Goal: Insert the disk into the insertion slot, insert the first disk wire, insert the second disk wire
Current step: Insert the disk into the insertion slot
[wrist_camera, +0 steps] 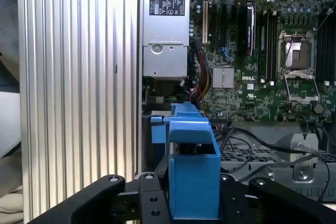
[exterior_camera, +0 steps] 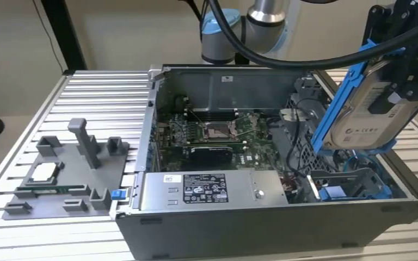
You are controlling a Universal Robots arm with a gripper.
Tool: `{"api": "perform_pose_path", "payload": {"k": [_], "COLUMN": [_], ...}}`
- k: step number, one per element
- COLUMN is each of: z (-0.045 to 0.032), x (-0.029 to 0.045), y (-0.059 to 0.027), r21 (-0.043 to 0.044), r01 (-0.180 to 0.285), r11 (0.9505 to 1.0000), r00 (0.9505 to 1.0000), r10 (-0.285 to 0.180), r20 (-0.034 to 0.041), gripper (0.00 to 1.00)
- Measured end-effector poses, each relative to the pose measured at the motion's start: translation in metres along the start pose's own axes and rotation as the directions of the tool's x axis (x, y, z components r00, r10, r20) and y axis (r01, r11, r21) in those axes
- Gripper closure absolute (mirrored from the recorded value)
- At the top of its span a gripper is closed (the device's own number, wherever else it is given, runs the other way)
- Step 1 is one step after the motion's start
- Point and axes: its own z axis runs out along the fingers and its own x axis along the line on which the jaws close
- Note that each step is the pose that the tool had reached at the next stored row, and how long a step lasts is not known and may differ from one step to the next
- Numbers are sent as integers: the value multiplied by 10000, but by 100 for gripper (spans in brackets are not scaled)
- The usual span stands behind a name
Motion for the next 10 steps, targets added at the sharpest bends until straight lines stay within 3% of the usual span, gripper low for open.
{"api": "perform_pose_path", "payload": {"k": [10], "z": [19], "x": [0], "y": [0], "r21": [1], "r01": [0], "r11": [10000], "r00": [10000], "r10": [0], "r20": [0], "gripper": [100]}}
